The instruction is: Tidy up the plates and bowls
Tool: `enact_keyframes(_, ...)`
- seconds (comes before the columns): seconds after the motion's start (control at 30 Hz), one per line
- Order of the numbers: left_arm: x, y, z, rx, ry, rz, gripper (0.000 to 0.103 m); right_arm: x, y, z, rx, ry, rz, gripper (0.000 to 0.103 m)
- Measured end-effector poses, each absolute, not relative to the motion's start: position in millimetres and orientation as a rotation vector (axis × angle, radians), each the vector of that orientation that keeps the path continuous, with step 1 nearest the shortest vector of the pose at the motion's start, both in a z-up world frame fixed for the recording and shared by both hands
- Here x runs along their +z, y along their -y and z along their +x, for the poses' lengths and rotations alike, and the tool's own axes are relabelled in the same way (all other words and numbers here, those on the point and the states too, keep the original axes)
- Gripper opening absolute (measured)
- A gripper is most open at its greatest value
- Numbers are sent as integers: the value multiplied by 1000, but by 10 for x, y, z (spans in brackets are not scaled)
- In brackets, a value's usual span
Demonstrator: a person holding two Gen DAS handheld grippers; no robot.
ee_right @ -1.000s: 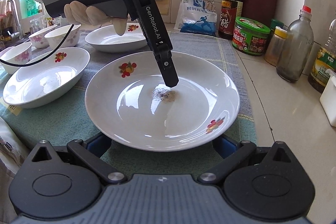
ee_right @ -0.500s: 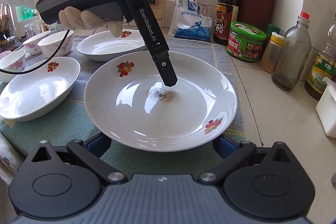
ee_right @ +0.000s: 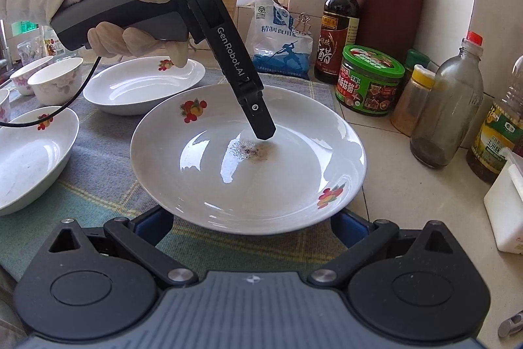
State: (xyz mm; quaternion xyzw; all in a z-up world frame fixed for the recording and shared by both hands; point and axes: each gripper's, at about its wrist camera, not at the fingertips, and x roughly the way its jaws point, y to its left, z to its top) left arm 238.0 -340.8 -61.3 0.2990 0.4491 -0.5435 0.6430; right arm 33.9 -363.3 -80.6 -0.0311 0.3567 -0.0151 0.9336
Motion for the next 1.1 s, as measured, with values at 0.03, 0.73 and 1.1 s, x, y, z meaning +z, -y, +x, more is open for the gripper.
enact_keyframes(0.03, -627, 3427, 2396, -1239, -1021, 680, 62, -816, 3655, 363, -34, -729, -62, 103)
enact_keyframes(0.73, -786, 3596, 2509, -1249, -1006, 668, 69, -917, 3731, 484, -78, -763, -62, 103)
enact_keyframes(1.1, -592, 3388, 2475, -1182, -947, 607, 81, -779, 3639, 323, -87, -746, 11, 103)
